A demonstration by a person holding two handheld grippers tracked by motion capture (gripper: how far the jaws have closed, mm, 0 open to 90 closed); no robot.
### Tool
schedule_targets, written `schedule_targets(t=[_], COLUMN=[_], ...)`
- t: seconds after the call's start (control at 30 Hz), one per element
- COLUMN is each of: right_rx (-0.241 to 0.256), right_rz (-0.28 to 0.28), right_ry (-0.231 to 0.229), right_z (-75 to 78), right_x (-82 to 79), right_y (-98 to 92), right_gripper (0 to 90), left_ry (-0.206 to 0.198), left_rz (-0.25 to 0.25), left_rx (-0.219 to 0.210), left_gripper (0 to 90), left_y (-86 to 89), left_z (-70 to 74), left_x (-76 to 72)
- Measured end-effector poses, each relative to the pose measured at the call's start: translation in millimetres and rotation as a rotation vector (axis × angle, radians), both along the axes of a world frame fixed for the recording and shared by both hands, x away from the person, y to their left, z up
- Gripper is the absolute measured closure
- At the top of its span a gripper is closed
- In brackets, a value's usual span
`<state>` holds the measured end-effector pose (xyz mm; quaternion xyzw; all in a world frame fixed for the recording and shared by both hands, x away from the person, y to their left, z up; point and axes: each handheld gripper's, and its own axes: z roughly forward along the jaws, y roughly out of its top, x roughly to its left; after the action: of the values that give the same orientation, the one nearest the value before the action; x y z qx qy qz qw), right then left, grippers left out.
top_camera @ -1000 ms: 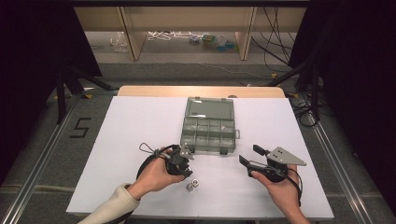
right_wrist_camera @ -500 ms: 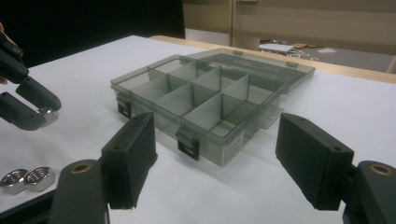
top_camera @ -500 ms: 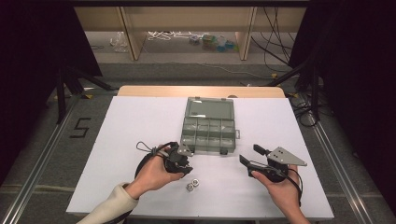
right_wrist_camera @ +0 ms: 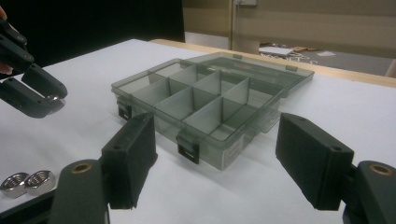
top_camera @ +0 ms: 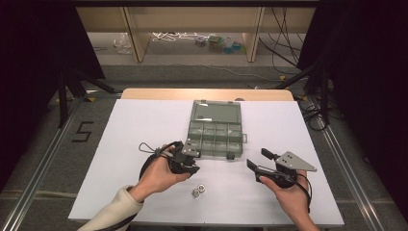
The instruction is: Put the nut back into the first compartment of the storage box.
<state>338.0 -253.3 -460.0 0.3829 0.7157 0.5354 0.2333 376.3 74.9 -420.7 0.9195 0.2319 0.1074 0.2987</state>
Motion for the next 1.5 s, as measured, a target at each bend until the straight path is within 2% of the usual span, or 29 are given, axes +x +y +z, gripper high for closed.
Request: schedule_targets(t=[0.03,0.07,0.1,0.2,0.23,0.27,0.3,0.4,0.43,0.5,0.53,0.63,0.67,0.7,0.73,0.77,0.8,1.03,1.1,1.37,1.5], right_rx=[0.000,0.002,0.007,0.007,0.006,0.006,0.000,0.009,0.008,0.006,0.010,0.008,0.008,0.009,0.008,0.012,0.012,0.009,0.013,0.017,0.025], right_rz=[0.000,0.000,-0.002,-0.002,-0.002,-0.002,-0.002,0.005,0.005,0.001,0.006,0.005,0.004,0.004,0.004,0.003,0.003,-0.001,0.003,0.000,-0.002], right_ry=[0.000,-0.002,-0.010,-0.011,-0.012,-0.011,-0.020,-0.020,-0.023,-0.022,-0.022,-0.024,-0.025,-0.023,-0.023,-0.015,-0.016,-0.028,-0.029,-0.025,-0.038], right_z=[0.0,-0.1,-0.7,-0.6,-0.6,-0.8,-1.3,-1.2,-1.1,-1.1,-1.2,-1.0,-1.0,-1.1,-1.3,-1.1,-1.1,-0.9,-1.0,-1.1,-1.3], right_x=[0.0,0.1,0.4,0.4,0.4,0.3,0.9,0.8,0.9,0.8,0.9,0.7,0.7,0.8,0.9,0.6,0.6,0.7,0.8,0.5,1.0], right_y=[0.0,0.2,0.5,0.5,0.5,0.6,0.4,0.7,0.6,0.6,0.7,0.7,0.7,0.7,0.7,0.8,0.8,0.7,0.7,0.3,0.3], right_gripper=[29.5,29.5,29.5,29.5,29.5,29.5,29.5,29.5,29.5,29.5,29.5,29.5,29.5,29.5,29.5,29.5,29.5,29.5,29.5,29.5,29.5], left_ry=[-0.028,-0.028,0.005,-0.014,0.011,-0.008,-0.051,-0.038,-0.010,-0.009,-0.042,-0.033,-0.029,0.001,0.064,-0.019,-0.032,-0.037,-0.054,-0.063,-0.065], left_rz=[-0.011,-0.005,0.036,0.030,0.080,0.033,0.002,0.009,0.077,0.078,0.040,0.050,0.080,0.106,0.203,0.071,0.081,0.078,0.091,0.103,0.111], left_rx=[0.008,0.004,-0.022,-0.014,-0.041,-0.027,-0.012,-0.020,-0.053,-0.050,-0.035,-0.039,-0.044,-0.066,-0.124,-0.049,-0.048,-0.054,-0.059,-0.074,-0.082], left_gripper=[70.4,70.4,70.4,70.4,70.4,70.4,70.4,70.4,70.4,70.4,70.4,70.4,70.4,70.4,70.3,70.4,70.4,70.3,70.4,70.4,70.3], left_y=[0.5,0.7,0.1,1.5,0.8,2.6,3.8,3.9,2.1,2.2,3.4,3.4,3.1,1.7,-2.3,3.3,3.3,2.7,2.4,2.0,1.3], left_z=[0.8,1.1,0.6,1.7,1.3,2.5,3.8,4.7,3.9,4.7,5.8,6.7,6.7,6.1,4.3,7.7,8.0,12.5,13.5,15.6,15.3], left_x=[1.5,1.4,-0.3,2.1,-0.4,4.5,8.3,8.9,4.6,6.4,10.6,10.9,10.0,7.0,-0.4,11.6,11.3,15.6,16.7,22.8,26.8])
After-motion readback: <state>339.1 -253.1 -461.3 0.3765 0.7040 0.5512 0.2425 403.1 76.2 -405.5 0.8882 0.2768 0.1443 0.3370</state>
